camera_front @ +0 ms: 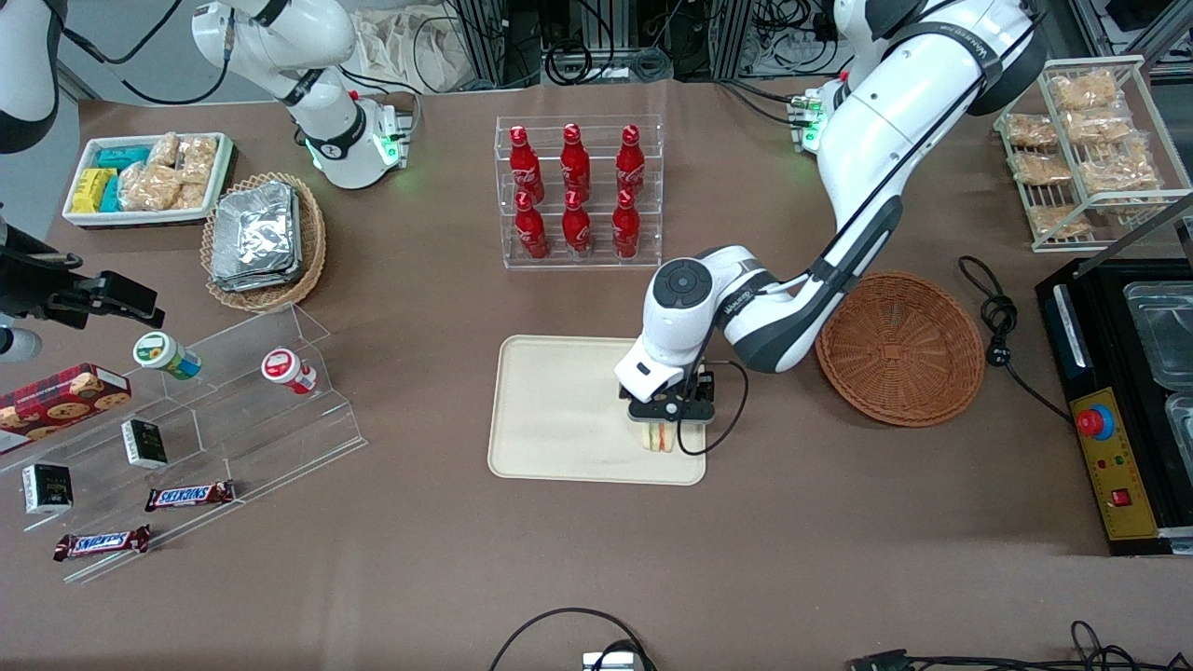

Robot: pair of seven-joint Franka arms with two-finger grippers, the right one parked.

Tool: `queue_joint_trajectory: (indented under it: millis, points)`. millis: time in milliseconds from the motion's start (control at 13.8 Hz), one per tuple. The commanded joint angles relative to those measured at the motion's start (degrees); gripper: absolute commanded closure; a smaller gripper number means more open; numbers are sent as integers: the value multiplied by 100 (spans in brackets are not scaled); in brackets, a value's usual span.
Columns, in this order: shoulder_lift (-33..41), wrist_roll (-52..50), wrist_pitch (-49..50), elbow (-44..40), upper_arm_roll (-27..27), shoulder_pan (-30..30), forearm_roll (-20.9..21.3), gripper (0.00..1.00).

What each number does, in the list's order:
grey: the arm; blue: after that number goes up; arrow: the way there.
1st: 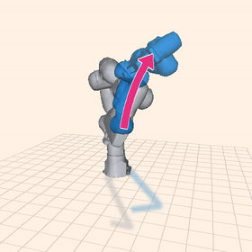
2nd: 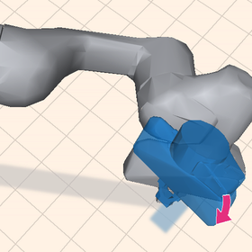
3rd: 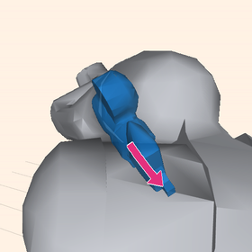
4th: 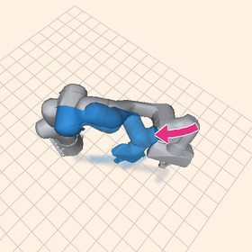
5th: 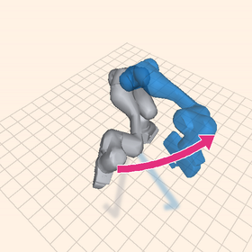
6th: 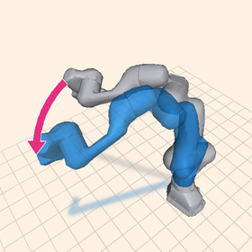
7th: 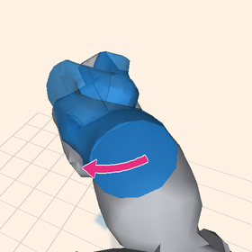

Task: Place sandwich from basket to tray
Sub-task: 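Lower the held sandwich onto the beige tray, then open the left gripper to release the sandwich on the tray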

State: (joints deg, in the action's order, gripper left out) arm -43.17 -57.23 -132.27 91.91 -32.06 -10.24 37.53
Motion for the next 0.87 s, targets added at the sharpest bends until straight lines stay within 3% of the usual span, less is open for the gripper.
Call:
queue_joint_trajectory:
  millis: [0, 73, 363, 580, 798]
  points:
    - [45, -121, 753, -585, -2, -57, -139, 0]
    - [54, -121, 1042, -848, -2, -92, -306, 0]
    - [194, -69, 2247, -1544, -20, -92, -325, 0]
    - [536, -52, 2670, -1615, 15, -13, -343, 0]
    - [905, 106, 2987, -1615, -20, 469, -473, 0]
